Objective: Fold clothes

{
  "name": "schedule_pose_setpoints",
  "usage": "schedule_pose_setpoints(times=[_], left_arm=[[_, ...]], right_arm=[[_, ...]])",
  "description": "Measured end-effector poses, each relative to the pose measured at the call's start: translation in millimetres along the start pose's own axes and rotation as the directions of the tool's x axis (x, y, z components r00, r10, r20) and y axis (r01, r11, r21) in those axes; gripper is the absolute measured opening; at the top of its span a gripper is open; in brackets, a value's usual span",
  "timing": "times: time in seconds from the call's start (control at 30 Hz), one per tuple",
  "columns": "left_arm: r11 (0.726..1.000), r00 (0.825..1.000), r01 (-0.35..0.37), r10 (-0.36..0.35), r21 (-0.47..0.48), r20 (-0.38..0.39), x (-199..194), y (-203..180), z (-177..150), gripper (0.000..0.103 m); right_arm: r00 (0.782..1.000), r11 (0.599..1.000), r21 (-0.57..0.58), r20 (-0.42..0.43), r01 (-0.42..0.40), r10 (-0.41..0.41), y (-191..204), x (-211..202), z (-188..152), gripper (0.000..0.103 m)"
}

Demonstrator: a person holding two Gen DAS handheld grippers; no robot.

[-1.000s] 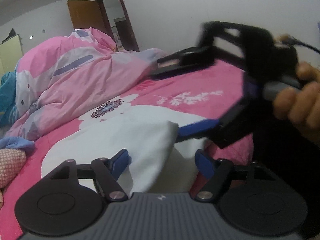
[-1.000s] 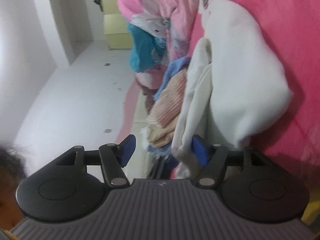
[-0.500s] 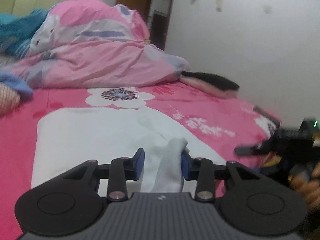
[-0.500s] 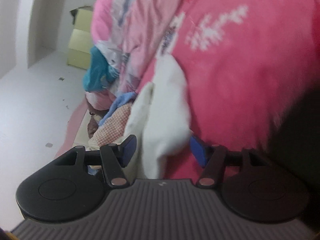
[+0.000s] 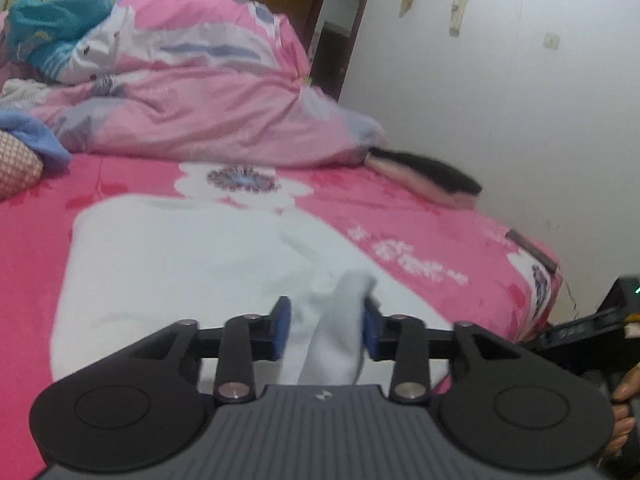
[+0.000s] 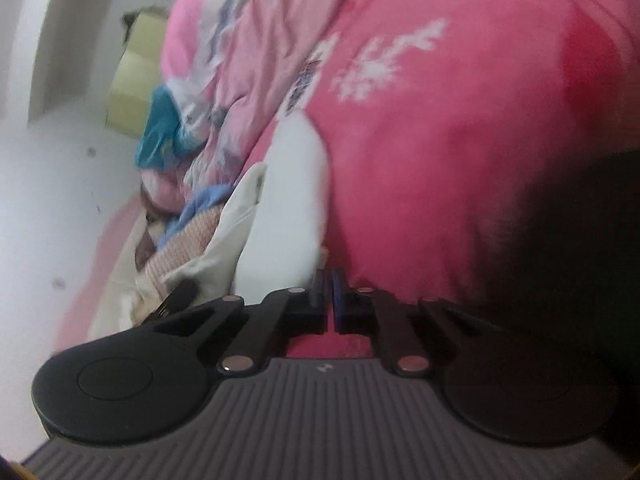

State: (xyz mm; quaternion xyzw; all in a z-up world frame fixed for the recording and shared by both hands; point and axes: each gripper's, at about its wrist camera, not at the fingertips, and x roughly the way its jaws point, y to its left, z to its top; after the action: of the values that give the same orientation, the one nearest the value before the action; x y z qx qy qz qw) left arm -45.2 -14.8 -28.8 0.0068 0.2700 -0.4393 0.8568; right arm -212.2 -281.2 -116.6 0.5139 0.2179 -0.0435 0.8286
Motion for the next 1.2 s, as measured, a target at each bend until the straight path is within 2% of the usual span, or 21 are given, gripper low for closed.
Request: schedule_pose_setpoints(times=[0.03, 0.13, 0.17, 0.2, 0.23, 0.3, 0.37, 0.43, 0.53, 0.67, 0.9, 1.03, 1.13, 1.2], left_arm=[[1.000, 1.000, -0.003, 0.003, 0.004, -0.003, 2.1, -1.1, -1.6, 0.045], [1.000, 1.000, -0.007, 0.007, 0.016, 0.009, 4.2, -2.9, -4.4, 0.042], [1.000, 1.000, -0.006, 0.006, 0.018, 0.017, 4.1, -3.1, -4.8, 0.035], [1.000, 1.000, 0.000, -0.001, 0.013, 0.029, 2.6, -2.3, -4.1, 0.023], [1.000, 0.999, 0.007, -0.008, 0.007, 0.042, 0.7, -1.4, -3.3, 0.019], [1.000, 0.996, 0.024, -0.023, -0.017, 0.082, -7.8, 3.0, 0.1, 0.015], [0.998, 0.988, 0.051, -0.045, -0.042, 0.149, -22.3, 10.5, 3.2, 0.015], [0.993, 0.977, 0.084, -0.067, -0.080, 0.202, -35.4, 20.0, 6.4, 0.015], [0.983, 0.965, 0.127, -0.092, -0.129, 0.245, -49.0, 34.1, 9.6, 0.015], [0.963, 0.956, 0.166, -0.104, -0.211, 0.274, -56.5, 51.9, 9.2, 0.015], [0.886, 0.922, 0.252, -0.098, -0.390, 0.374, -70.4, 92.1, 7.0, 0.015], [0.873, 0.913, 0.269, -0.097, -0.407, 0.395, -74.5, 100.9, 8.8, 0.015], [0.876, 0.912, 0.266, -0.094, -0.403, 0.399, -73.6, 102.0, 8.9, 0.015], [0.882, 0.913, 0.259, -0.092, -0.393, 0.397, -72.2, 100.5, 9.0, 0.015]], right_arm=[[1.000, 0.999, -0.028, 0.016, 0.022, -0.022, 4.8, -3.5, 1.0, 0.005], [0.998, 0.999, -0.046, 0.068, -0.011, 0.014, 10.4, -17.6, 9.7, 0.008], [0.996, 0.998, -0.044, 0.076, -0.039, 0.042, 12.8, -20.1, 14.3, 0.010], [0.995, 0.997, -0.053, 0.081, -0.054, 0.058, 16.5, -20.2, 19.6, 0.014], [0.994, 0.996, -0.062, 0.082, -0.070, 0.075, 20.8, -19.2, 25.0, 0.017], [0.990, 0.990, -0.066, 0.057, -0.124, 0.128, 33.5, -4.7, 38.6, 0.032], [0.979, 0.978, -0.038, 0.007, -0.203, 0.204, 42.5, 14.0, 50.6, 0.036], [0.959, 0.961, 0.023, -0.062, -0.276, 0.277, 47.3, 37.1, 60.2, 0.043], [0.943, 0.952, 0.107, -0.146, -0.286, 0.299, 52.4, 71.3, 71.5, 0.045], [0.928, 0.945, 0.217, -0.228, -0.245, 0.294, 54.4, 119.5, 87.7, 0.046], [0.913, 0.953, 0.242, -0.319, -0.181, 0.254, 63.9, 170.2, 101.3, 0.044], [0.899, 0.952, 0.259, -0.358, -0.162, 0.251, 65.2, 190.8, 104.4, 0.043], [0.892, 0.946, 0.284, -0.372, -0.155, 0.258, 65.1, 208.1, 106.0, 0.036], [0.880, 0.942, 0.289, -0.386, -0.169, 0.276, 66.1, 218.3, 107.4, 0.027]])
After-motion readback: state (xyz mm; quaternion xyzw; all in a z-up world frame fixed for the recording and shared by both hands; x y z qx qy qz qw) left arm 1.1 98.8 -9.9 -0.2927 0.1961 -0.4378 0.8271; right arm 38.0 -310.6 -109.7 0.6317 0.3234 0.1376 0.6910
